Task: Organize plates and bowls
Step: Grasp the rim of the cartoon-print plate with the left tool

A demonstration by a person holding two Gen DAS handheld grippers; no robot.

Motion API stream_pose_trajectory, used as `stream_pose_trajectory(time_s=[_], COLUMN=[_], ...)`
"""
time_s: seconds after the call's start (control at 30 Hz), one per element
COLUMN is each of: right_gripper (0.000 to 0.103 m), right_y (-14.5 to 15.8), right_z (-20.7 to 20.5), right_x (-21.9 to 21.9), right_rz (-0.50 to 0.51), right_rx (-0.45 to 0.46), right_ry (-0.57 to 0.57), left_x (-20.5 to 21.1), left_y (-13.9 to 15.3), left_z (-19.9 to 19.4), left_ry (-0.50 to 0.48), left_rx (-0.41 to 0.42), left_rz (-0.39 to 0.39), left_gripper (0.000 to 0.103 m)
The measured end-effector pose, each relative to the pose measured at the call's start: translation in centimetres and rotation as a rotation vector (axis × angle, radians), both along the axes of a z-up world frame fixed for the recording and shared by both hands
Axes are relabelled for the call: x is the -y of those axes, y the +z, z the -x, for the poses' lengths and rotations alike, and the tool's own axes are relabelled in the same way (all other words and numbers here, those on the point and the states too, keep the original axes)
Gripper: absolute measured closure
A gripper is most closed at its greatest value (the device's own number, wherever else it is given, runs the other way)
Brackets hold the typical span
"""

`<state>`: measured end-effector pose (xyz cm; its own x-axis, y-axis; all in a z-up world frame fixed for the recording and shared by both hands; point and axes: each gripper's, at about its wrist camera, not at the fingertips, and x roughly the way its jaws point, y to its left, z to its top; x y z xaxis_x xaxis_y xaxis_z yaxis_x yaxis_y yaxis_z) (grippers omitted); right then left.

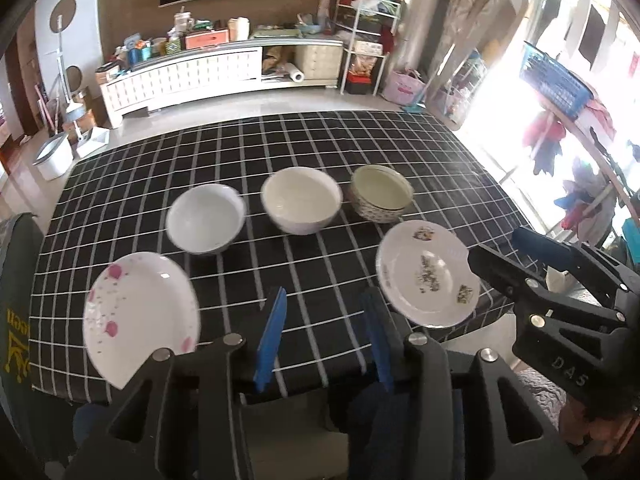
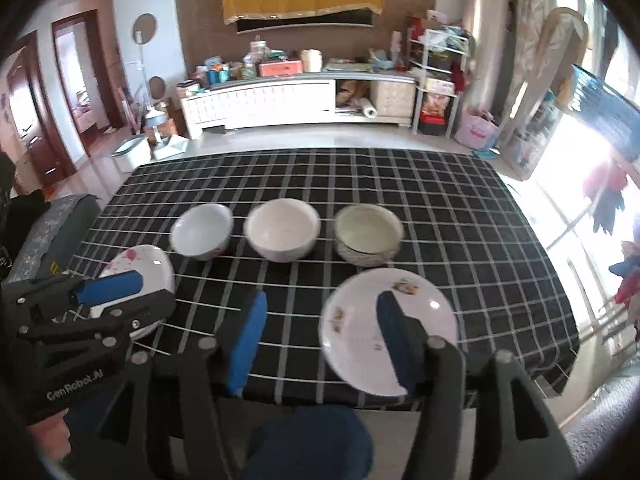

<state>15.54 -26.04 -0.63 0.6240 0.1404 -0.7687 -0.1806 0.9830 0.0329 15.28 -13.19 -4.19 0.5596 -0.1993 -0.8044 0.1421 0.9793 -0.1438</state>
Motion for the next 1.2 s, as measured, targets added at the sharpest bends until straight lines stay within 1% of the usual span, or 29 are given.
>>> stream_pose_trajectory(time_s=[0.17,0.33,0.47,0.63,0.77,1.03,1.2], right_gripper=[0.039,0.038,0.038,0.038,0.038,0.038,0.038], right_y=[-1.0,-2.4,-4.0,-6.2,-7.9,-11.7,-13.5], right_z=[-0.7,-1.5,-2.5,-3.4,-4.0,-5.8,-6.5], right_x=[3.0,5.7,7.7,9.4,10.2,11.7,11.8], right_rz=[-0.012,0.002,0.012,0.007,0.012,0.000,0.008], right_rx=[-0.040,-0.073,-0.108,-0.157,-0.194,-0.274,-0.307], right_ry=[-0.015,-0.040,-0.071,-0.080,-0.084,-0.118,-0.120], left_x=[2.8,5.6,7.4,8.9,9.6,10.3,10.2], left_y=[-1.2,-2.5,-3.8,-5.7,-7.3,-11.8,-13.7], left_z=[-1.5,-3.0,-4.1,-5.3,-6.2,-8.4,-9.7], left_ry=[-0.027,-0.052,-0.071,-0.085,-0.086,-0.073,-0.064], left_rx=[-0.029,-0.065,-0.096,-0.141,-0.171,-0.262,-0.303], left_rz=[0.008,0.009,0.002,-0.001,-0.018,-0.030,0.022], left_gripper=[0.063,0.063,0.063,0.063,0.063,0.063,0.063])
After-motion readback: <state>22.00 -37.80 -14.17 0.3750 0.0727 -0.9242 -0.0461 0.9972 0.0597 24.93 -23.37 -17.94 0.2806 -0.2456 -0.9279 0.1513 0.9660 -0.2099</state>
